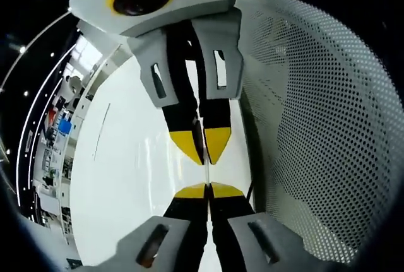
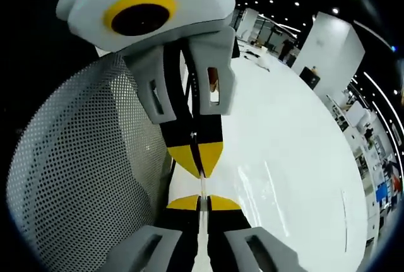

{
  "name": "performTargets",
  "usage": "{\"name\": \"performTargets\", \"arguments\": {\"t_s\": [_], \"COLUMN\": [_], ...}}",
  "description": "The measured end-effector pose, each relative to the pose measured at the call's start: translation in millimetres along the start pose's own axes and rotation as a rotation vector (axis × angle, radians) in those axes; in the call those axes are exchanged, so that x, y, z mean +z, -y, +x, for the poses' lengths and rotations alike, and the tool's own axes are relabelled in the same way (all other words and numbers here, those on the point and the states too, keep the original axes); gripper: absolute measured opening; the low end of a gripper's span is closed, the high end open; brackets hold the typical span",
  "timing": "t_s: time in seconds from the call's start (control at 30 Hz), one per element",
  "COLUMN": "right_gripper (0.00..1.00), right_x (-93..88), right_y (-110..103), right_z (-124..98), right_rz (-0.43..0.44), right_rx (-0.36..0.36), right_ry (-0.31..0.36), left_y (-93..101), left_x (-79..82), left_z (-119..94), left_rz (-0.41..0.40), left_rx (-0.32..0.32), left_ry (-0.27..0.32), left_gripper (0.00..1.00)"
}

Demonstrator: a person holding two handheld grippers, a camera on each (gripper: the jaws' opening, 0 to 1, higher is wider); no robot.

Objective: Open the resealable bag by pulling the two sides of the seal apart until the entire bag opening is separated and visibly accessible.

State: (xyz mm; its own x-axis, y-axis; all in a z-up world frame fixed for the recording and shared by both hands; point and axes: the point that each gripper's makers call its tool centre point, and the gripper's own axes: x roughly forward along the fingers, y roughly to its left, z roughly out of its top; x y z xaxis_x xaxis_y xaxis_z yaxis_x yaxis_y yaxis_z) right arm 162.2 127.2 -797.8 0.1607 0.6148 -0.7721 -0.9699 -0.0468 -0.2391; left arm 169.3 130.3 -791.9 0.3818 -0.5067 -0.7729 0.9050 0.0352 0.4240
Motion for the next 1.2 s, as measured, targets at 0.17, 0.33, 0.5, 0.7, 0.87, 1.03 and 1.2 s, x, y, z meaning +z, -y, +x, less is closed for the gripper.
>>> {"name": "performTargets", "arguments": {"t_s": [0.17,0.33,0.5,0.7,0.87,1.03,1.2], "right_gripper": [0.00,0.00,0.00,0.00,0.00,0.00,0.00], "right_x": [1.6,6.8,7.2,7.6,4.7,4.7,2.6], "right_y": [2.1,-0.3,-1.4,0.7,-1.8,-3.2,-1.6], "right_z": [-0.1,0.7,3.6,0.6,2.0,0.8,-1.7], "right_rz": [0.005,0.011,-0.003,0.000,0.011,0.026,0.032], "right_rx": [-0.009,-0.001,-0.002,-0.009,0.001,0.014,0.009], "right_ry": [0.008,0.025,0.015,0.016,0.009,0.015,0.015], "left_y": [-1.2,-1.3,-0.8,0.6,4.6,6.6,3.5], "left_x": [-0.3,6.7,9.4,9.4,10.7,12.0,12.1], "left_z": [-1.2,-3.1,0.5,1.7,3.2,2.0,1.3], "left_rz": [-0.057,-0.096,-0.071,-0.069,-0.090,-0.054,-0.074], "left_rx": [0.010,0.003,0.006,-0.005,-0.037,-0.045,-0.039], "left_ry": [0.014,0.042,0.019,0.017,0.027,0.026,0.030], "left_gripper": [0.00,0.03,0.07,0.00,0.00,0.00,0.00]}}
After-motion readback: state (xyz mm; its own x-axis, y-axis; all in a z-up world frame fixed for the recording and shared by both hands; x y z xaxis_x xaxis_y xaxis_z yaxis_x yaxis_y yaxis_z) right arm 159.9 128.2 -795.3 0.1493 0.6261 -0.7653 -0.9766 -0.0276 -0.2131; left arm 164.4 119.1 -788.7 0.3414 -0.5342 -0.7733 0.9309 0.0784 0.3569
